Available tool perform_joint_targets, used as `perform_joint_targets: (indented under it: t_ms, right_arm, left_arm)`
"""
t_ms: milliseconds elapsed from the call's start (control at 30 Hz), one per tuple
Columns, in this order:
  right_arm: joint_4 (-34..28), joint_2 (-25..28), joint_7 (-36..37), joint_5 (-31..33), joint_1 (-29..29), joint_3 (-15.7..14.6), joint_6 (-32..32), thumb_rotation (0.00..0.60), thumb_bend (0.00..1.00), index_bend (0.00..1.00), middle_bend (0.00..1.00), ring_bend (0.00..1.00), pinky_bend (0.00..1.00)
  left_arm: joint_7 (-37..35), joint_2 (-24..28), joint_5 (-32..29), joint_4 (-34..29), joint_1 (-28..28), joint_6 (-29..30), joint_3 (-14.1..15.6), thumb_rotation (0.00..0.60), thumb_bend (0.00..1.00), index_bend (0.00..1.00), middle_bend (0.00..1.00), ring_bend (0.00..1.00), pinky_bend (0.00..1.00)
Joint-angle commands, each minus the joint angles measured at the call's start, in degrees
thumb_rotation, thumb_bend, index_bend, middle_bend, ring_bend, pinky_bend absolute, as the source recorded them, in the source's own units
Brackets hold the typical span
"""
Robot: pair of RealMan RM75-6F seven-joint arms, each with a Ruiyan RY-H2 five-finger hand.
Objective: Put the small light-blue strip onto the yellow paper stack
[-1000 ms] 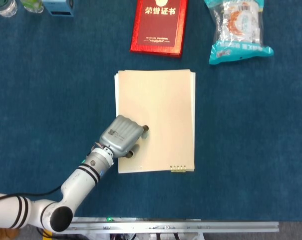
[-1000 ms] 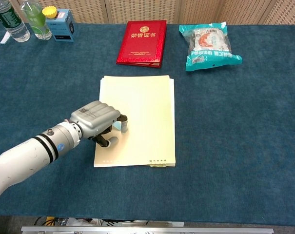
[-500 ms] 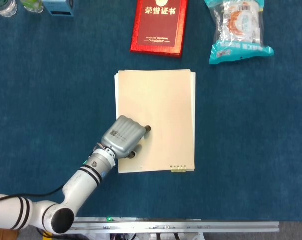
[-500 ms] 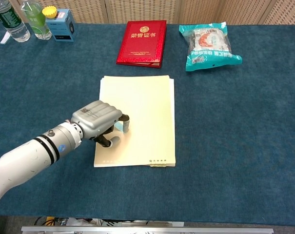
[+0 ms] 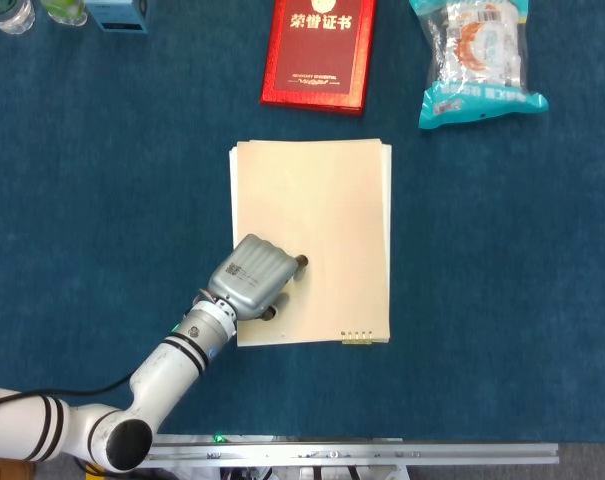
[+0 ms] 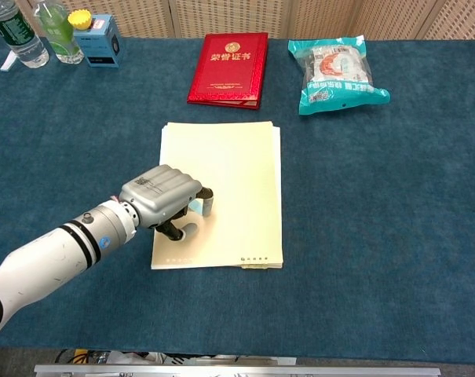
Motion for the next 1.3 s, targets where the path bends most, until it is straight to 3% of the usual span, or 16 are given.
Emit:
perform_joint_targets:
  t_ms: [33, 233, 533, 1300]
  right_arm:
    - [0.1, 0.0, 0.0, 0.0, 0.0, 0.0, 0.0, 0.600, 0.09, 0.16, 0.26, 0.12, 0.23]
    - [0.3, -0.3, 0.1, 0.0, 0.2, 0.1, -0.3, 0.600, 0.09, 0.15, 0.26, 0.12, 0.23]
    - [-0.2, -0.1, -0.3, 0.0, 0.2, 0.2, -0.1, 0.600, 0.09, 0.16, 0.26, 0.12, 0.23]
    - [0.3, 0.2, 0.9, 0.1, -0.7, 0.0, 0.5, 0.600, 0.09, 0.15, 0.26, 0.12, 0.23]
  left_arm:
    - [-0.7, 1.0, 0.7, -1.1, 0.4, 0.7, -0.2, 0.600, 0.40, 0.39, 1.00, 1.00, 1.00]
    - [-2.2, 2.6, 1.8, -2.3, 0.7, 0.9, -0.3, 0.600, 0.40, 0.39, 1.00, 1.00, 1.00]
    - [-1.9, 0.6, 0.7, 1.0, 0.3, -0.2, -0.3, 0.600, 0.40, 0.39, 1.00, 1.00, 1.00]
    - [-1.1, -0.3, 0.8, 0.0, 0.7, 1.0, 0.0, 0.600, 0.40, 0.39, 1.00, 1.00, 1.00]
